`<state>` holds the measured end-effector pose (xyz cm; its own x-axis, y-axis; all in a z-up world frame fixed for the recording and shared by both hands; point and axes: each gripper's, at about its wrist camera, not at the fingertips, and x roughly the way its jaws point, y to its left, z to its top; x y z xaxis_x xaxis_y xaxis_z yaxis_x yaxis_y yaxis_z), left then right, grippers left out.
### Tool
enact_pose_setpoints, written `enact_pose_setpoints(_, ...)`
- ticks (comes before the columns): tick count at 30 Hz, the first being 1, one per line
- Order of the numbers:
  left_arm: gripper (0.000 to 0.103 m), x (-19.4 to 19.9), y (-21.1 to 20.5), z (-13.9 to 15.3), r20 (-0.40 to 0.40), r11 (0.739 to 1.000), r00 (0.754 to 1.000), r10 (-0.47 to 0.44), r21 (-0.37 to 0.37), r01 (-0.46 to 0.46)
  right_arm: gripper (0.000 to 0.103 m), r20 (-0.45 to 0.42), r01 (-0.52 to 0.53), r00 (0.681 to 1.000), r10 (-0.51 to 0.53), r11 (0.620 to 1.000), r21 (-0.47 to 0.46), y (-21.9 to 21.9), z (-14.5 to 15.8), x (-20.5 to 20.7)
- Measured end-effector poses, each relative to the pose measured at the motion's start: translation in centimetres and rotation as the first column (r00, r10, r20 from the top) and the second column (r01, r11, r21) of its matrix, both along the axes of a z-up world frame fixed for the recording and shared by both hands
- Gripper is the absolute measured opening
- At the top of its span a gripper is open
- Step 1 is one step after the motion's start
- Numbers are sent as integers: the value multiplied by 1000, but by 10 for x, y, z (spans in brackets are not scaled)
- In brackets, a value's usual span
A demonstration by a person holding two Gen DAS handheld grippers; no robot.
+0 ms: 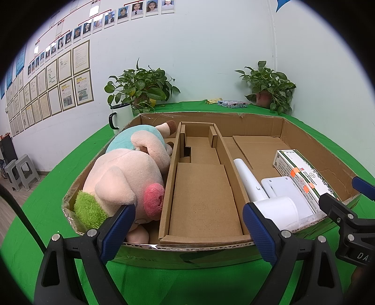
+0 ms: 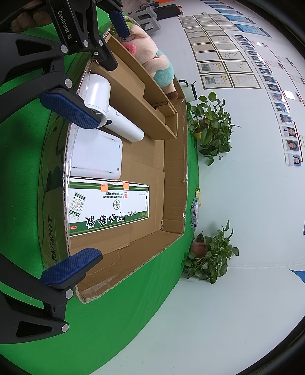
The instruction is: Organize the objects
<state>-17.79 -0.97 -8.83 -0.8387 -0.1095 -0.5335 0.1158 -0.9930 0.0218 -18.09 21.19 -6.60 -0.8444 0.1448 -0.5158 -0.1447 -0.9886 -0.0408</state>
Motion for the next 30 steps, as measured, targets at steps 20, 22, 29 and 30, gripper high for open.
enact_pose_setpoints(20,93,0,0,0,0,1000,1000,0,0,0,103,0,-4,1000,4,1000,1,0,2,-1)
enact_pose_setpoints(22,93,0,0,0,1,1000,1000,0,-1,0,103,0,-5,1000,5,1000,1,-1,3,-1)
enact_pose_setpoints(29,93,0,0,1,1,1000,1000,0,-1,0,103,0,-5,1000,5,1000,0,-2,3,-1)
enact_pose_setpoints(30,93,0,0,1,1,1000,1000,0,0,0,103,0,-5,1000,5,1000,0,-1,3,-1)
